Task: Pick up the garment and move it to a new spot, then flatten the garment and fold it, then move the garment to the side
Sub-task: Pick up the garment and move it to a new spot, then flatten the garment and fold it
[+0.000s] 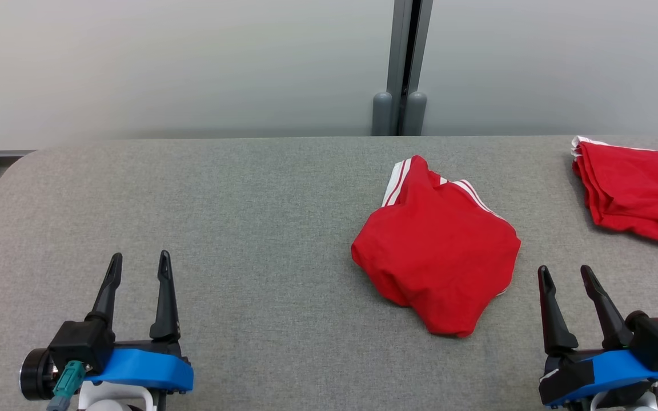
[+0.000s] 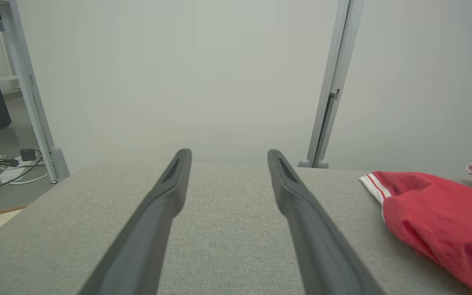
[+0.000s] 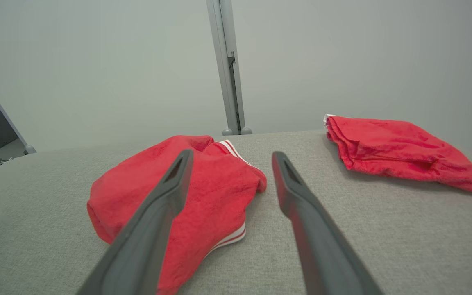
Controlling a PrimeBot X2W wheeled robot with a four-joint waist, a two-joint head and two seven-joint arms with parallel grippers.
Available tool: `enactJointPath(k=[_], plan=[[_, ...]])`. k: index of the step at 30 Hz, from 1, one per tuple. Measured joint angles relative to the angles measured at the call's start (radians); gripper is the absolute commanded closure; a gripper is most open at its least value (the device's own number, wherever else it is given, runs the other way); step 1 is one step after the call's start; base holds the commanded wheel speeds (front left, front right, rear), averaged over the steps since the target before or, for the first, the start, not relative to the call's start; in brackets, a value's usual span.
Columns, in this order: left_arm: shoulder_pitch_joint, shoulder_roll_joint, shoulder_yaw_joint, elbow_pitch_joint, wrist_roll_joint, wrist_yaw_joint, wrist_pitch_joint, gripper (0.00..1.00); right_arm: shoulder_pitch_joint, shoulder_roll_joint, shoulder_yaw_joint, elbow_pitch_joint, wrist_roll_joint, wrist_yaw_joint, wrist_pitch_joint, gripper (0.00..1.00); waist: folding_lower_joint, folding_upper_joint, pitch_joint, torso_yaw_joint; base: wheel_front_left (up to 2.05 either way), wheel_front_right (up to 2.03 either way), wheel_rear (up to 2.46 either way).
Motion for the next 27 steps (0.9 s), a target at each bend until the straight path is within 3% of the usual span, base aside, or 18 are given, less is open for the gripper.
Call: enactJointPath(k=[13,21,27], plan=[[0.002,-0.012,0.014,0.008,0.020,-0.018,0.000,0.00,-0.008,0.000,-0.006,0.016,-0.008,0.000,0.004,0.00,0.0000,0.0000,0.003,0.001,0.00,0.00,0.00],[-0.010,-0.026,0.022,0.010,0.032,-0.028,0.000,0.00,-0.134,-0.001,0.024,0.042,-0.049,0.000,0.014,0.00,0.0001,0.0000,0.030,0.006,0.00,0.00,0.00],[-0.034,-0.038,0.025,0.009,0.045,-0.041,0.000,0.00,-0.199,-0.020,0.029,0.127,-0.060,0.000,0.022,0.00,0.0001,0.0000,0.061,0.022,0.00,0.00,0.00]])
